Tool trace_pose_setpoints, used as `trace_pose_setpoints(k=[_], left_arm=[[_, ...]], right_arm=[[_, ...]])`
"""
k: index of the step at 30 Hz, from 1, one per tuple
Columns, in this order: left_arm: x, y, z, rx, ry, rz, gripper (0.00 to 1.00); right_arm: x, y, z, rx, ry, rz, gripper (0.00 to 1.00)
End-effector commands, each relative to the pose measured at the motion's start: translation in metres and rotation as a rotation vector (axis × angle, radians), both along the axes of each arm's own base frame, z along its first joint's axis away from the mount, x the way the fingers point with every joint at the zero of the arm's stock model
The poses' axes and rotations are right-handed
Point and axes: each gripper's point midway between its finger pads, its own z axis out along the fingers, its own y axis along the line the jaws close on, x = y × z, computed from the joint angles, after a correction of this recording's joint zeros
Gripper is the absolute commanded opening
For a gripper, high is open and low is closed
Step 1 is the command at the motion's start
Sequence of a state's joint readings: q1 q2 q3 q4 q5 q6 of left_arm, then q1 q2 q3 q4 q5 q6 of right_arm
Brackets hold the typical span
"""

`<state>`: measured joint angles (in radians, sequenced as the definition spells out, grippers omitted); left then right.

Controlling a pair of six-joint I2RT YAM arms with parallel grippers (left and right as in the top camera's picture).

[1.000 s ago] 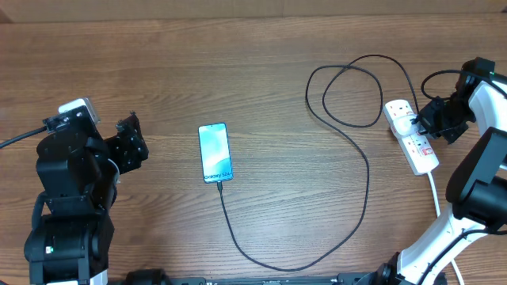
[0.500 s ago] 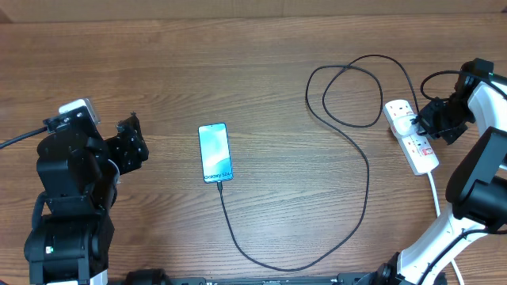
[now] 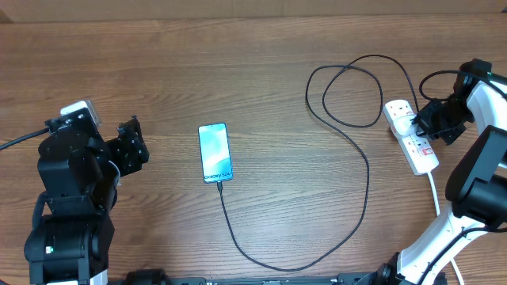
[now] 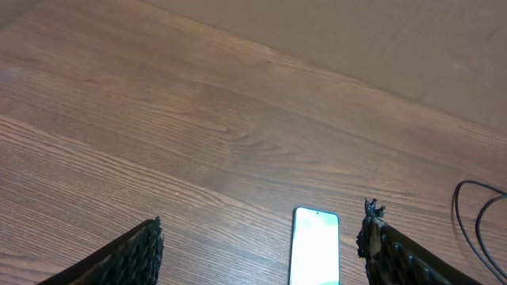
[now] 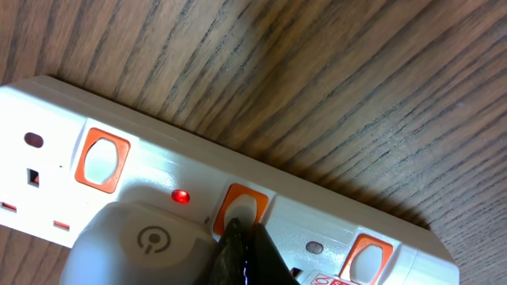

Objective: Plug charger to phone and switch on socket
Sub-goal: 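Press the orange switch beside the plugged adapter with the right gripper, then lift the right gripper up and away from the power strip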

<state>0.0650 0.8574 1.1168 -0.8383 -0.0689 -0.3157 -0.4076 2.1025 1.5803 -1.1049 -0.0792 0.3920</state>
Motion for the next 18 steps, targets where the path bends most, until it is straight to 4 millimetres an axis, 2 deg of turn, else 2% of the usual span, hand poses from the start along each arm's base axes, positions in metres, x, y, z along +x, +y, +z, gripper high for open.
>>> trace_pose_setpoints(k=[1,5,8,13,14,15,18], left_arm=[[-0.003,-0.001,0.002,-0.001,-0.015,0.009,0.74],[-0.010,-0.001,0.011,0.001,-0.052,0.009,0.73],[-0.019,-0.002,0.021,0.002,-0.095,0.007,0.73],[-0.040,-0.003,0.038,0.005,-0.167,0.009,0.72],[-0.043,-0.003,0.039,0.006,-0.173,0.009,0.78],[-0.045,-0.003,0.039,0.006,-0.174,0.009,1.00],[-0.049,-0.003,0.032,0.004,-0.144,0.009,1.00]], right_arm=[[-0.010,0.017,-0.021,0.048,0.078,0.023,0.04],[-0.014,0.008,0.000,0.005,0.070,0.018,0.04],[-0.010,0.002,0.035,-0.050,-0.004,0.015,0.04],[0.004,0.007,0.119,-0.130,-0.244,0.001,0.04],[0.007,0.011,0.138,-0.148,-0.304,0.011,0.04],[0.009,0.017,0.158,-0.168,-0.366,0.023,0.04],[0.013,0.040,0.220,-0.221,-0.562,0.077,0.04]])
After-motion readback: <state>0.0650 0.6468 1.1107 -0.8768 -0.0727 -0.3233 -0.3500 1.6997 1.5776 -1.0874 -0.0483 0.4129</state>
